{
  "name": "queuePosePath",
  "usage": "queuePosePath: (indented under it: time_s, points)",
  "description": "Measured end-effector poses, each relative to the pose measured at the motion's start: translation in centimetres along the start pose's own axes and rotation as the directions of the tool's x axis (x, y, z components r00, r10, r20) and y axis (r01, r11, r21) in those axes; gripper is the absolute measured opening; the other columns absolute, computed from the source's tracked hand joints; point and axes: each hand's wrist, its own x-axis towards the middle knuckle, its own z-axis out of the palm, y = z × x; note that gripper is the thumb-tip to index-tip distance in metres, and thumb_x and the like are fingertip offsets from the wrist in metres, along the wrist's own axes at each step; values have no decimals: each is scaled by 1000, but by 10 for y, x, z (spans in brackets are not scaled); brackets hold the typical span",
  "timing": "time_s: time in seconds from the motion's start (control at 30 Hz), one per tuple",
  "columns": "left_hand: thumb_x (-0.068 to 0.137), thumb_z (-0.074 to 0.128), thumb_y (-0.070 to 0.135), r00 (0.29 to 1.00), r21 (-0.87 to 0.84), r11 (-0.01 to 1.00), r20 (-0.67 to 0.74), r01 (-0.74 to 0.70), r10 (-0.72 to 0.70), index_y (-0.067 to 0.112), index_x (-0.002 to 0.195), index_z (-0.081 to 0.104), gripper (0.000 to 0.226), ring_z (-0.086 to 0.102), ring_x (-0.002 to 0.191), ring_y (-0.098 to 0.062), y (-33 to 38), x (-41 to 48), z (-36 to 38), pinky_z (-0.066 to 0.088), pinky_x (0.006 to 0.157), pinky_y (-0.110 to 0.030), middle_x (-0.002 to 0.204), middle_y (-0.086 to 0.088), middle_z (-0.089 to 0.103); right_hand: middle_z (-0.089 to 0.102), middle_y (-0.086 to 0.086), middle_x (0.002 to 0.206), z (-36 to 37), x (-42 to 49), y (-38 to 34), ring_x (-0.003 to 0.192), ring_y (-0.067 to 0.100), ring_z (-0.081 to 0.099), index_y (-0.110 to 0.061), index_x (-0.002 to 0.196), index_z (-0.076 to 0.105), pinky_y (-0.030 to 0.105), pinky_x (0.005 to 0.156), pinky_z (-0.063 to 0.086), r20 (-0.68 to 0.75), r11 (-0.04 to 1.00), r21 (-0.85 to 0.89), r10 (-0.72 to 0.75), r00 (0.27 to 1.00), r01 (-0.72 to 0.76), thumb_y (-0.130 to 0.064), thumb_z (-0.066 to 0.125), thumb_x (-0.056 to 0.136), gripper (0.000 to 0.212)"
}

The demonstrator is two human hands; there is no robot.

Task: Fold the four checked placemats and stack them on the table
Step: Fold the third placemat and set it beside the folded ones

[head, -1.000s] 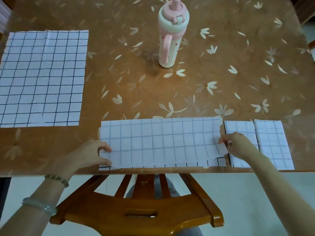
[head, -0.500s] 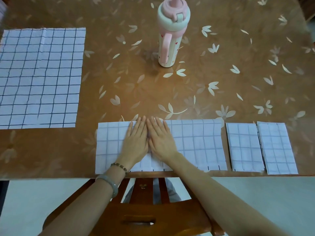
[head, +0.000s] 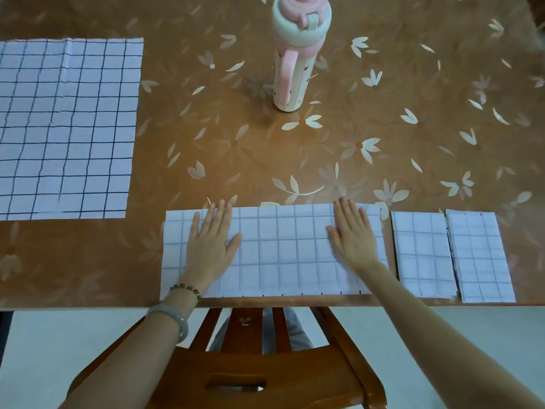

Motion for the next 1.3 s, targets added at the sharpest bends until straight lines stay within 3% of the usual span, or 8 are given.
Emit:
queuePosePath:
  time_s: [0.13, 0.27, 0.4, 0.53, 0.83, 1.03, 1.17, 1.3]
  points:
    - [96, 1, 57, 995, 22, 996, -31, 92, -91, 15, 153, -1, 70, -4, 147, -16, -34, -4, -4, -12, 119, -39, 161, -3, 3, 9, 9, 159, -7, -4, 28, 144, 14, -4, -7, 150, 9, 27, 116, -15, 6, 999, -1, 49, 999, -49, -51, -2, 95, 72]
    - [97, 4, 57, 986, -6, 988, -67, 155, -155, 9, 153, 7, 74, -1, 148, -18, -37, -10, -15, -19, 117, -34, 161, -8, 7, 19, 16, 156, -17, -3, 3, 145, 24, 9, -2, 148, 22, 38, 117, -7, -84, 996, 43, 86, 993, -83, -48, 4, 97, 70]
    - [97, -1, 54, 998, -51, 998, -59, -27, 23, 15, 153, -5, 68, -11, 148, -18, 12, -9, -15, -11, 119, -39, 160, -4, -9, 37, 20, 148, -11, 2, -80, 138, 34, 33, 0, 141, 39, 48, 114, 12, -142, 986, 90, -127, 982, 140, -33, 24, 98, 56]
    - [97, -7, 52, 996, -33, 996, -32, -80, 79, 13, 152, 0, 67, -3, 148, -19, 41, -6, -2, -3, 119, -43, 160, -4, -1, 38, 18, 148, 9, 5, -127, 139, 31, 33, 0, 140, 40, 47, 113, 17, -53, 955, 113, -269, 962, 274, -31, 30, 96, 55]
    - [96, 2, 57, 997, -34, 996, -11, 81, -81, 19, 151, -7, 67, -9, 147, -15, 2, -9, 2, -9, 119, -41, 158, 1, -8, 5, 7, 157, 8, -3, -28, 146, 19, -3, -8, 150, 10, 37, 118, -6, 2, 999, 19, -51, 999, 51, -43, 9, 98, 62]
    - [93, 1, 64, 987, -66, 985, 9, 161, -161, 14, 153, -1, 79, -7, 148, -16, -52, -21, -6, -5, 120, -39, 161, -3, -4, 15, 13, 157, -10, -13, 25, 145, 17, 2, -2, 149, 17, 29, 118, -9, 18, 995, 76, 56, 998, -58, -46, 8, 96, 69]
    - [93, 37, 61, 960, -212, 938, 4, 274, -279, 10, 153, 10, 83, 8, 149, -25, -53, -24, -22, 11, 119, -43, 162, -10, 8, 28, 24, 151, -21, -12, 16, 143, 34, 21, 2, 144, 30, 45, 117, 13, -52, 994, 78, 86, 995, -81, -36, 29, 94, 62]
    - [77, 74, 45, 851, -433, 776, -39, 459, -524, 12, 136, 39, 76, 44, 123, -31, -43, -26, -34, 44, 99, -49, 133, -11, 49, 53, 28, 119, -30, -8, -29, 104, 41, 53, -1, 124, 55, 48, 84, 52, -165, 973, 219, -33, 986, 69, -10, 64, 82, 45]
